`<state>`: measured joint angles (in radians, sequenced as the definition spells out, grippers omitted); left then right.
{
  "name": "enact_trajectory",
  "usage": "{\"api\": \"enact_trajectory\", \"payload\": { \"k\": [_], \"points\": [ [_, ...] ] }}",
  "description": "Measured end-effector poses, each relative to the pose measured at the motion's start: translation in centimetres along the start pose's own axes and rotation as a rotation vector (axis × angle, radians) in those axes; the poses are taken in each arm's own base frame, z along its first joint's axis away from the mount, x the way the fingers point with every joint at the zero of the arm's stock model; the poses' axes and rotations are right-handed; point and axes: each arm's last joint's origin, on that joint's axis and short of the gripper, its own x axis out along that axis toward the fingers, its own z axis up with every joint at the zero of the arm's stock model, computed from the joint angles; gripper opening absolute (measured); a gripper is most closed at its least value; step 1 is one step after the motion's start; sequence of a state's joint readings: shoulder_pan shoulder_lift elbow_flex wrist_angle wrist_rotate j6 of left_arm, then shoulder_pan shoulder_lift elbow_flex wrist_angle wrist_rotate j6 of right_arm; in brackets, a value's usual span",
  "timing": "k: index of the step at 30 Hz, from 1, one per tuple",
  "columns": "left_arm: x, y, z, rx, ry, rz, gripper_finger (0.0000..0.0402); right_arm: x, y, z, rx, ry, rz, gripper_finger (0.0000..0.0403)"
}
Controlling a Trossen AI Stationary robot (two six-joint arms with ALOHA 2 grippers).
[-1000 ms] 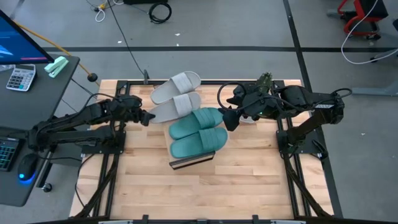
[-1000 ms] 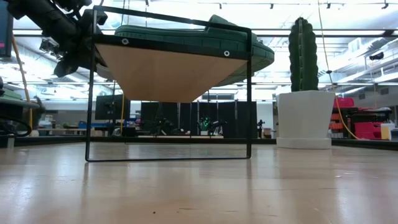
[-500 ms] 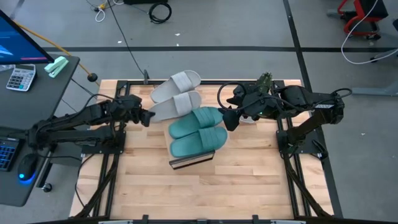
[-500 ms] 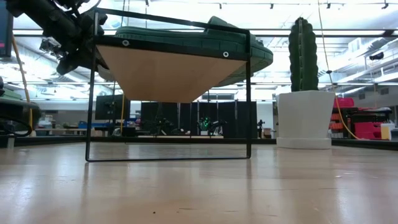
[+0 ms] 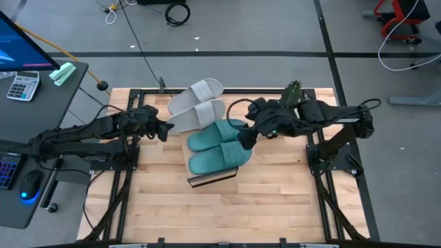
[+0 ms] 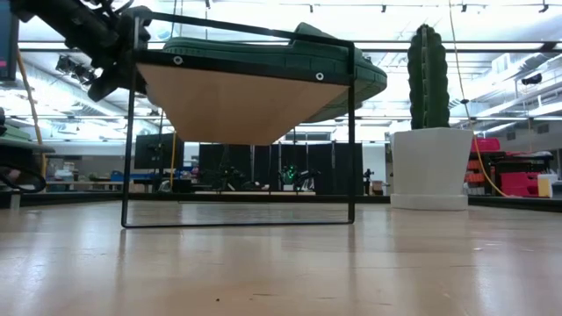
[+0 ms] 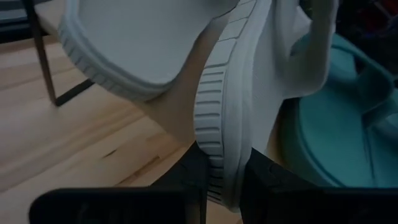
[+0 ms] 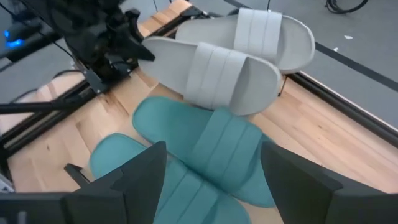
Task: Pick and place slides into the shelf
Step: Adjust the white slipper
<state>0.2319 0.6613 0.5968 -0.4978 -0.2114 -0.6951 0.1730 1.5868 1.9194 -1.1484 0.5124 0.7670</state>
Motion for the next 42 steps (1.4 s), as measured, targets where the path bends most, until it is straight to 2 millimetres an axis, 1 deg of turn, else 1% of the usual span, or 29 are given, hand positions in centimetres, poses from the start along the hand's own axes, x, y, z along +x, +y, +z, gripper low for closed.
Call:
{"api": "enact_trajectory", "payload": {
  "k": [5, 8, 12, 20, 24, 30, 36, 42],
  "points": [
    [0.0, -0.2, 0.3, 0.005, -0.032, -0.018, 0.0056, 0.8, 0.4, -0.3, -0.011, 0.015, -0.012, 0.0268],
    [0.0, -0.1, 0.2, 0.009, -0.025, -0.004, 0.0056, 0.8, 0.4, -0.2, -0.01, 0.013, -0.012, 0.0268],
    [0.0, 0.1, 0.1, 0.015, -0.05, 0.057, 0.0055, 0.6, 0.3, -0.2, -0.005, 0.008, -0.006, 0.0268],
    [0.0, -0.4, 0.8, 0.027, -0.126, 0.011, 0.0055, 0.5, 0.3, -0.1, -0.002, 0.004, -0.002, 0.0268],
    [0.6, -0.5, 0.7, 0.014, -0.091, 0.005, 0.0055, 0.5, 0.4, -0.1, 0.0, 0.001, 0.001, 0.0268],
    [2.2, -1.3, 1.0, -0.012, -0.089, -0.031, 0.0055, 0.5, 0.4, -0.1, 0.001, 0.0, 0.002, 0.0268],
    [4.0, -1.6, 0.3, -0.112, 0.038, -0.057, 0.0054, 0.5, 0.4, 0.0, 0.004, -0.004, 0.005, 0.0268],
    [4.9, -1.7, -0.3, -0.139, 0.139, -0.069, 0.0054, 0.5, 0.4, 0.0, 0.003, -0.004, 0.005, 0.0268]
  ]
}}
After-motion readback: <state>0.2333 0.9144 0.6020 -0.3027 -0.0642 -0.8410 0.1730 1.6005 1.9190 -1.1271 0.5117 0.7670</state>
